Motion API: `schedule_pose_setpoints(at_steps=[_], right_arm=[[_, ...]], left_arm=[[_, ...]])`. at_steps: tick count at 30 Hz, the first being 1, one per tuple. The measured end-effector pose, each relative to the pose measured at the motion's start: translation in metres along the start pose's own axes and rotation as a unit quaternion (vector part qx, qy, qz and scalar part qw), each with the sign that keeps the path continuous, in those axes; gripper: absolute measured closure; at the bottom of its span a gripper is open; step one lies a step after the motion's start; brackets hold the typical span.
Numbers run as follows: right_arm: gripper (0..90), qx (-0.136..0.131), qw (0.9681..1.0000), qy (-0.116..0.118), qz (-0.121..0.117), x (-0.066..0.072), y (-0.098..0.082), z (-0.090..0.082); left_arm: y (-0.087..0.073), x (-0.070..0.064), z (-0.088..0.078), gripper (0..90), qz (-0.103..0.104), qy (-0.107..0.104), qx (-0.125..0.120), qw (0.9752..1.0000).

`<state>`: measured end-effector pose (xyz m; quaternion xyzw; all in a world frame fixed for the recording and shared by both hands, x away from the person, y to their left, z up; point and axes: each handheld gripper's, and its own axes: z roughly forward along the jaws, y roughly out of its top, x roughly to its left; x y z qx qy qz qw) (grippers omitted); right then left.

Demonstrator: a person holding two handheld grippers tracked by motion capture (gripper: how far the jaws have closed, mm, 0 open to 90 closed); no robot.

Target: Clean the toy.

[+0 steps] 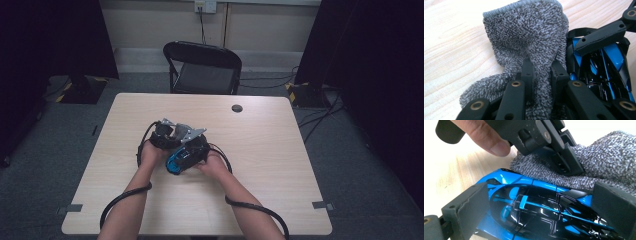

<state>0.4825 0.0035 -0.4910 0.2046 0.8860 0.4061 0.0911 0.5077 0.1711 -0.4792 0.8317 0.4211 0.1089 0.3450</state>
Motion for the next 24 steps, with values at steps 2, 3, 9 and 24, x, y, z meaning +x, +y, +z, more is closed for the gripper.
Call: schedule_pose_setpoints(at_steps=[2,3,9,24], right_arm=[[1.6,0.0,1.0,0.0,-0.001,-0.0001,0.0001,0.0001],[1.6,0.001,1.0,-0.001,-0.001,-0.0001,0.0003,0.0001],[1.6,0.0,1.0,-0.001,-0.001,-0.0002,0.0001,0.0],[1.6,0.001,1.0,0.0,-0.002,-0.0002,0.0002,0.0001]], left_arm=[[-0.0005,-0.0001,0.0003,76.8,0.0,-0.002,-0.003,1.0],[-0.0006,-0.0001,0.0002,77.1,-0.001,-0.003,-0.002,1.0],[-0.0009,-0.0006,-0.0003,78.1,0.006,-0.005,0.001,1.0],[-0.005,0.0013,-0.0077,78.2,0.01,-0.014,0.007,0.9998]])
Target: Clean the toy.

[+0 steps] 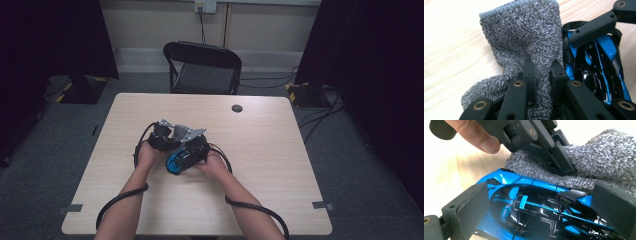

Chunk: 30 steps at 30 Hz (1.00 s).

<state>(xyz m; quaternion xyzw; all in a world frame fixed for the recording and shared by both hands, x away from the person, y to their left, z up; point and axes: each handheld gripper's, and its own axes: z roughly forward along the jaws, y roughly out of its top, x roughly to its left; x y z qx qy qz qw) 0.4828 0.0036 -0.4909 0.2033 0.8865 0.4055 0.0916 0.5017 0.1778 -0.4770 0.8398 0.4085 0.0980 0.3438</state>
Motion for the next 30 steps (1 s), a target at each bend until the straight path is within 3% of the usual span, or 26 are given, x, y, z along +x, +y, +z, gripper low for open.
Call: schedule_pose_setpoints(at_steps=[30], right_arm=[[1.6,0.001,1.0,-0.001,0.0,0.001,0.0,0.0]], left_arm=[[-0.028,0.003,-0.028,78.0,-0.017,0.005,-0.001,0.9998]])
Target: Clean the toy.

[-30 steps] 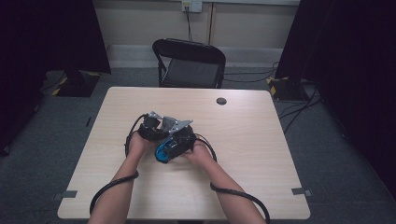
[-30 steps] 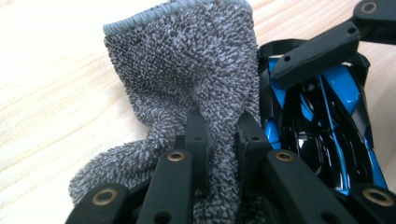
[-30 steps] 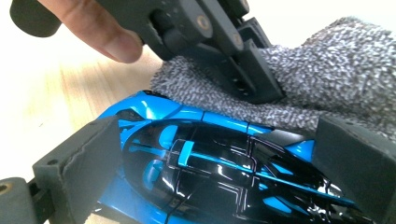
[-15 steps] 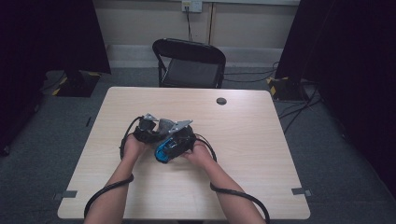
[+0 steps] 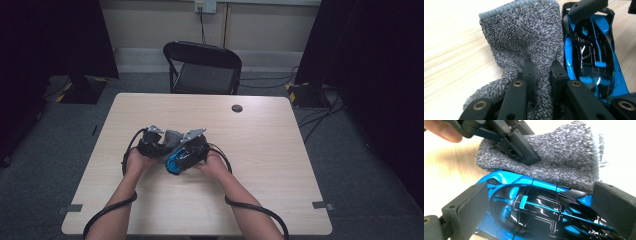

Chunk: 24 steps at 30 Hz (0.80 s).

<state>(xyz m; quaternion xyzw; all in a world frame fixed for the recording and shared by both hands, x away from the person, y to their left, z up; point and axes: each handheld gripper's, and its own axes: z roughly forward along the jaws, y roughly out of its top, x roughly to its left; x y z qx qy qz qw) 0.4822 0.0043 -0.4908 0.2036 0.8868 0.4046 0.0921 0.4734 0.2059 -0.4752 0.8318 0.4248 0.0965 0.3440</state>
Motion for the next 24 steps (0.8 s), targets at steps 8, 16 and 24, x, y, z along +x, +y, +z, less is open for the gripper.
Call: schedule_pose_setpoints(at_steps=[8,16,24], right_arm=[[1.6,0.0,1.0,0.0,0.0,0.0,0.0,0.0],[1.6,-0.001,1.0,0.0,-0.001,0.0,0.0,0.0],[1.6,-0.001,1.0,0.0,-0.001,0.0,0.0,0.0]], left_arm=[[-0.008,0.0,-0.008,78.0,-0.007,-0.001,0.002,1.0],[-0.015,-0.002,-0.014,77.9,-0.012,0.004,0.001,0.9999],[-0.022,-0.002,-0.021,77.9,-0.012,0.005,0.003,0.9999]])
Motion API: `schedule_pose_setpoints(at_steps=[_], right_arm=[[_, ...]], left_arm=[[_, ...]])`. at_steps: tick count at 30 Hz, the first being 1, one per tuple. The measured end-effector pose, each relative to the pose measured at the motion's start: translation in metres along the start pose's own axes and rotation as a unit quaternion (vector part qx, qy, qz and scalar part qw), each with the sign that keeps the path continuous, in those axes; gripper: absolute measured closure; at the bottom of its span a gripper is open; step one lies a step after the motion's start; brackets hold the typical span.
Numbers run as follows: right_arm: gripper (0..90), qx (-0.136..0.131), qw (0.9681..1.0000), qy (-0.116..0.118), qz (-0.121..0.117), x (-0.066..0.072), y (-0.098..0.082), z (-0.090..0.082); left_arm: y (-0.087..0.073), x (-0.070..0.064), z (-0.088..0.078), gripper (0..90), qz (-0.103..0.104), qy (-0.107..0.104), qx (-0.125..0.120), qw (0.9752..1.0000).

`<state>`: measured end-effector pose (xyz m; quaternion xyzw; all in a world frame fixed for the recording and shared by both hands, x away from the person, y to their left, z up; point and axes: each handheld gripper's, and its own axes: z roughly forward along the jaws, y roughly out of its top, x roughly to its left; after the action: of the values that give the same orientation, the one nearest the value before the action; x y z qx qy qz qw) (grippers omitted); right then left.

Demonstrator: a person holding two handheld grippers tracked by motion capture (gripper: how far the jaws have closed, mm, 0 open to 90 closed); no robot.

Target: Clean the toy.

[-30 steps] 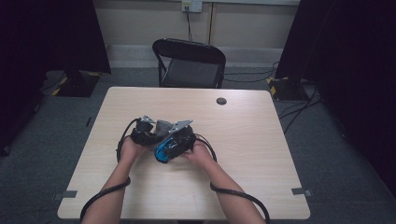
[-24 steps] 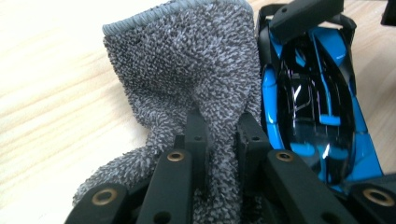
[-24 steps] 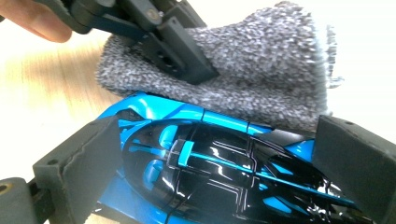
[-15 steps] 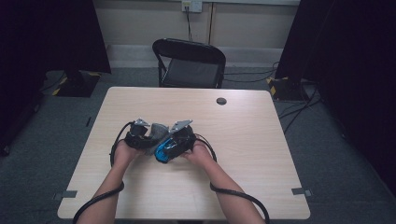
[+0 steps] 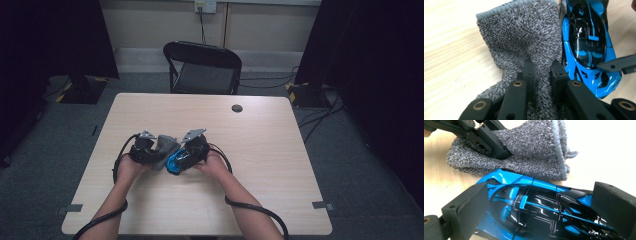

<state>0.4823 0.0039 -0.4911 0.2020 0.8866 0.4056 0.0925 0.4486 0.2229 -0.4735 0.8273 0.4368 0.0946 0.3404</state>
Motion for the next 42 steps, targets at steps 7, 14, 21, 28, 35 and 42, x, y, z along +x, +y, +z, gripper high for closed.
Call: schedule_pose_setpoints(at_steps=[7,14,21,28,35,42], right_arm=[[1.6,0.001,1.0,0.0,0.001,0.0,0.0,0.0],[1.6,0.004,1.0,-0.001,0.001,0.0,0.001,0.0],[1.5,0.006,1.0,-0.001,0.001,0.0,0.002,0.0],[1.6,0.006,1.0,-0.001,0.001,0.001,0.002,0.0],[1.6,0.006,1.0,-0.002,0.002,0.001,0.002,0.0],[1.5,0.005,1.0,-0.003,0.002,0.001,0.001,0.0]], left_arm=[[-0.004,-0.001,-0.004,77.9,-0.005,0.001,0.002,1.0],[-0.012,-0.003,-0.01,77.9,-0.011,-0.002,0.0,0.9999],[-0.02,-0.007,-0.017,77.9,-0.013,-0.005,0.003,0.9999],[-0.028,-0.011,-0.022,77.9,-0.013,-0.011,0.002,0.9998],[-0.034,-0.016,-0.026,77.9,-0.014,-0.021,0.002,0.9997],[-0.038,-0.019,-0.031,77.8,-0.01,-0.025,0.005,0.9996]])
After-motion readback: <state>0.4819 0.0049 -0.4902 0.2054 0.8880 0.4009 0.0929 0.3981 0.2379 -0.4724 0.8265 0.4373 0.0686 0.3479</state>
